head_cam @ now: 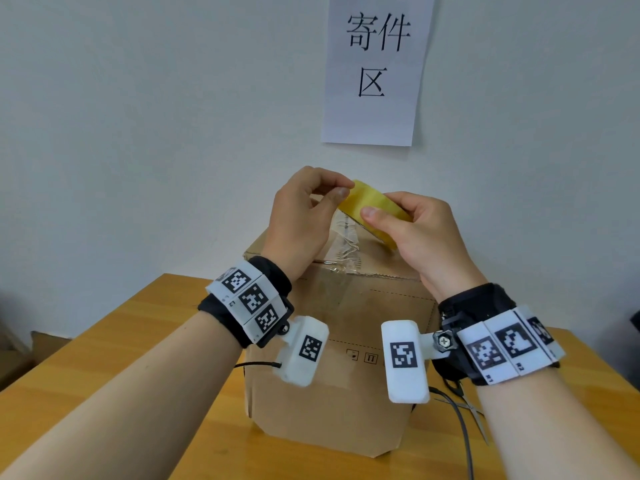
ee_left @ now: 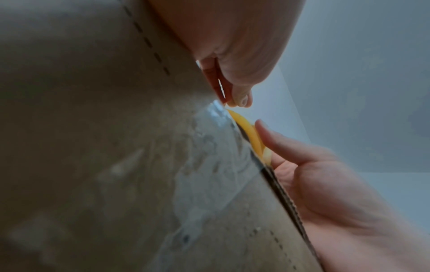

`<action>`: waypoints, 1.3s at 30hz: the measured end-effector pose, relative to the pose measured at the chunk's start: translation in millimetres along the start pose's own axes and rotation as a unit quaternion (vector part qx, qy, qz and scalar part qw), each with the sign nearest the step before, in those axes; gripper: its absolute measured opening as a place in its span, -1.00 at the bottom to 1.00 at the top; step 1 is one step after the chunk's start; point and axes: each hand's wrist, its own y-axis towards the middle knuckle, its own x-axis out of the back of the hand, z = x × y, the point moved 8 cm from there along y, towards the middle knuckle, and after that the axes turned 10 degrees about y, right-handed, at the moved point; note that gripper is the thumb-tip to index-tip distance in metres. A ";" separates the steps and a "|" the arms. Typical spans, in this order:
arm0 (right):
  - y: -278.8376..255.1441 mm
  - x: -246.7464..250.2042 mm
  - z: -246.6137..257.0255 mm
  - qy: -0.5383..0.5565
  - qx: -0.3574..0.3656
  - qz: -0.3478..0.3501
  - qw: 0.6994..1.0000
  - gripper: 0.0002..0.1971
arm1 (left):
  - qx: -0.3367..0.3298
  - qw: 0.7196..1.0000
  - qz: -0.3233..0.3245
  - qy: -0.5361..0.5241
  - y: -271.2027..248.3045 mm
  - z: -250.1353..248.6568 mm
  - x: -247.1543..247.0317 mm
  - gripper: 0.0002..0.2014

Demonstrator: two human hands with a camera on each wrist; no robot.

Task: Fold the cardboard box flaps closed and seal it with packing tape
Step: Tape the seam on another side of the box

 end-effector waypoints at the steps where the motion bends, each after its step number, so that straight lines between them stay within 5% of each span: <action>1: 0.0 0.0 0.1 0.000 0.000 -0.002 1.000 -0.94 | -0.001 1.000 -0.001 -0.001 0.1 -0.1 0.0 -0.77; 8: -0.5 7.6 -1.1 -0.032 0.005 -0.045 0.998 -0.94 | -0.016 1.000 0.008 0.013 -1.9 -2.2 -2.7 -0.83; 39: -3.3 8.8 -3.2 -0.041 -0.035 -0.028 0.998 -0.78 | 0.073 0.997 0.013 -0.001 -3.0 2.5 3.5 -0.94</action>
